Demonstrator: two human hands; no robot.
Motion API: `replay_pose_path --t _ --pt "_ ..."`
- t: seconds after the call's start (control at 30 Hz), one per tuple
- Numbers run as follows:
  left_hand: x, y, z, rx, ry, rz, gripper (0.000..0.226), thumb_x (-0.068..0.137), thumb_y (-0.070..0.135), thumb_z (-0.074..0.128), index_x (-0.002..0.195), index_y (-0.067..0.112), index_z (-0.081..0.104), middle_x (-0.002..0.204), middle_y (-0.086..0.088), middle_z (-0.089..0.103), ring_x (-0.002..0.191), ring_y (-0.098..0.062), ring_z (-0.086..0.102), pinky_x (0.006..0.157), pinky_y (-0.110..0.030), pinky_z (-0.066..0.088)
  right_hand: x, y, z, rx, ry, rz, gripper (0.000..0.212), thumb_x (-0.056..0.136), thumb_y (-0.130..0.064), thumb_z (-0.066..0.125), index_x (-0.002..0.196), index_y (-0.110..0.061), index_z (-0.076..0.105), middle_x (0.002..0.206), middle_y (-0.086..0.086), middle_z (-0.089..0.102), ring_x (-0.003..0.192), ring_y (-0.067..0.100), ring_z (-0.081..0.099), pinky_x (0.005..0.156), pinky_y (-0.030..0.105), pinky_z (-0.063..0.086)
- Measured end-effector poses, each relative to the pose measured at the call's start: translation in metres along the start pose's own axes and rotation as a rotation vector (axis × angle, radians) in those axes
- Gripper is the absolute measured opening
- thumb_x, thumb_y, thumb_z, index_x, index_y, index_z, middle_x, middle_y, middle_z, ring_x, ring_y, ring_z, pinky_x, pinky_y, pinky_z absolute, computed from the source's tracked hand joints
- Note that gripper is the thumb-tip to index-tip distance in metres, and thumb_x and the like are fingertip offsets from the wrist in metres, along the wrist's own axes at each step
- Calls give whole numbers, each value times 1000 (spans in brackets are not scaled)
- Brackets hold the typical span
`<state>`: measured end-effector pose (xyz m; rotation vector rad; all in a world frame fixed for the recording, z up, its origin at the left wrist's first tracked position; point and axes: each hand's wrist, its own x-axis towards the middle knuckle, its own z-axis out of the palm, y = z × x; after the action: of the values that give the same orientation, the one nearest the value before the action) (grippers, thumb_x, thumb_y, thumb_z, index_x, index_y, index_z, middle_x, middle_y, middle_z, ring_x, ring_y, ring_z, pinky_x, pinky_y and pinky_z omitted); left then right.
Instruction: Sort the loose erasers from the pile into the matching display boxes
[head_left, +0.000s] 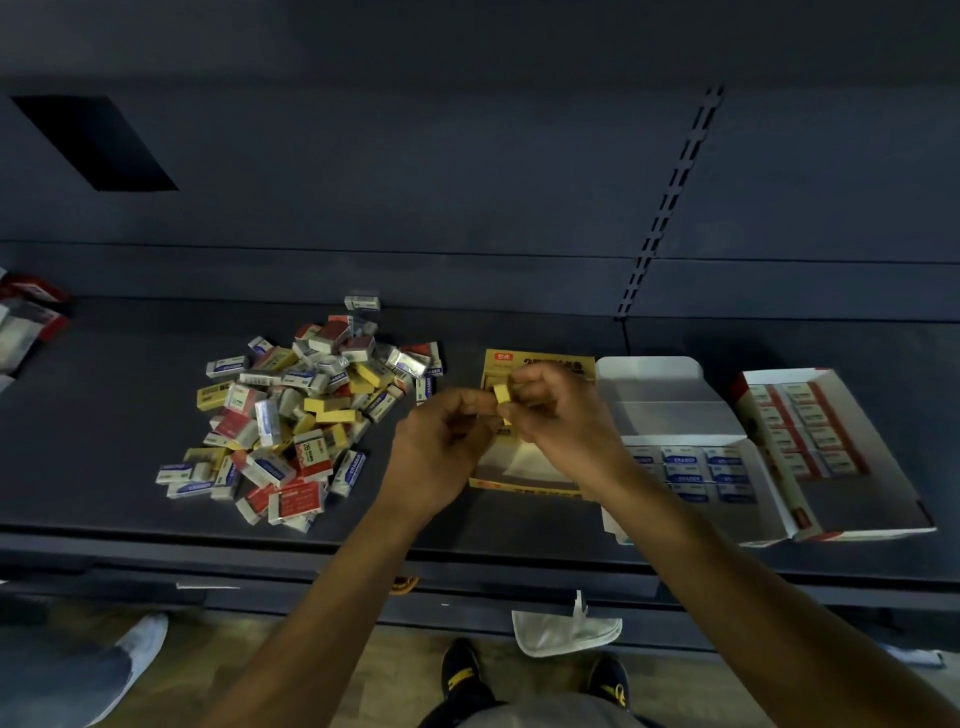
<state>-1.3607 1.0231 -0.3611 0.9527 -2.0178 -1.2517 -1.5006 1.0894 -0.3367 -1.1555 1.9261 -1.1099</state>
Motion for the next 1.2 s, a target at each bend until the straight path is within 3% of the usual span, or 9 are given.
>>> replay_pose_path --t 0.07,0.2,0.37,0.73,1.2 --pt "-2 -3 -1 105 2 1 28 83 1 66 88 29 65 87 16 67 81 4 64 72 -13 50 0 1 -2 -110 -25 -20 22 83 -24 68 101 -29 56 92 -19 59 89 -3 57 81 16 46" --pt "-5 -14 -2 357 46 17 23 80 8 68 101 16 70 97 -2 69 85 -13 66 75 -34 57 0 8 1 -383 -58 -52 28 83 -25 68 109 -19 61 106 -9 63 96 6 59 86 24 49" --pt "-6 -12 -2 424 25 -44 21 82 16 68 103 14 70 95 -4 72 84 -22 69 74 -38 56 -2 13 8 -595 -144 -123 29 86 -25 63 114 -19 59 118 -3 57 106 13 55 88 26 44" --pt "-4 -17 -7 333 -102 -122 24 84 15 62 101 30 70 97 10 71 86 -7 66 78 -32 54 -2 10 17 -693 -162 -204 28 87 -23 61 114 -19 55 121 -4 52 111 14 50 87 25 38" --pt "-5 -14 -8 336 -132 -137 27 86 14 62 107 28 69 103 9 71 91 -6 66 84 -28 53 -4 13 24 -736 -169 -249 23 86 -20 61 109 -16 60 118 0 50 106 18 53 82 27 43"
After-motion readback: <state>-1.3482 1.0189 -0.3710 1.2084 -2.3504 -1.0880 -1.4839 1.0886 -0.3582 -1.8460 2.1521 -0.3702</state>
